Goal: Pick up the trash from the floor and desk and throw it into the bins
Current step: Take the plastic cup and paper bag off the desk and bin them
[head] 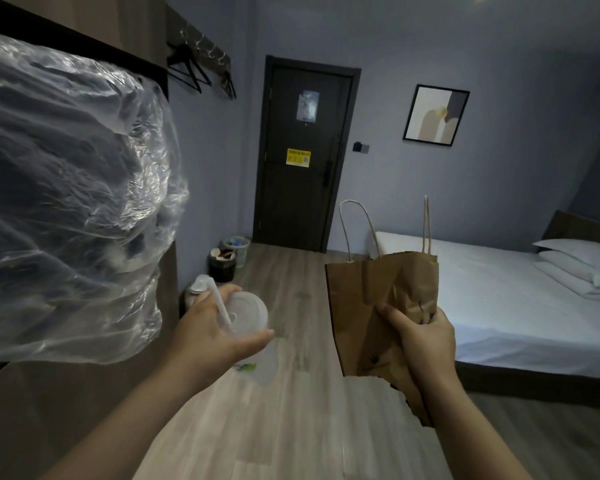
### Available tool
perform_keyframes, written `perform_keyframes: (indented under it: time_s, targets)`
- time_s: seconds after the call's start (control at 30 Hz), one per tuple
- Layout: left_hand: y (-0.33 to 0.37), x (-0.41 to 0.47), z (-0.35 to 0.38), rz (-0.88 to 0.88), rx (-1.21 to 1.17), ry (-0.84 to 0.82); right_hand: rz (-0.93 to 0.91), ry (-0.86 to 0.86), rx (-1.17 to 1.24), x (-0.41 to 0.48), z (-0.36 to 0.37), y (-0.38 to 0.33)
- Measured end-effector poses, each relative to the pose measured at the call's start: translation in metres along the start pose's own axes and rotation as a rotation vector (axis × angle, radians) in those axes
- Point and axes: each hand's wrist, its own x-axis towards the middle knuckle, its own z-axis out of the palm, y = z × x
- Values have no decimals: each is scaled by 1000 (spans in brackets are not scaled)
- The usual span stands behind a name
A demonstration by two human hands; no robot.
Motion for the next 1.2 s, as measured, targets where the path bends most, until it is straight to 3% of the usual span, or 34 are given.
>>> perform_keyframes:
  time_s: [0.33,0.7,1.2]
  targets:
    - [-41,176,77,-56,-14,50,-11,-28,23,191,78,45]
    - [-81,353,131,-114,239,59,1,-139,4,378,167,93]
    - [-195,650,174,-117,207,7,56,-122,-106,620,368,154]
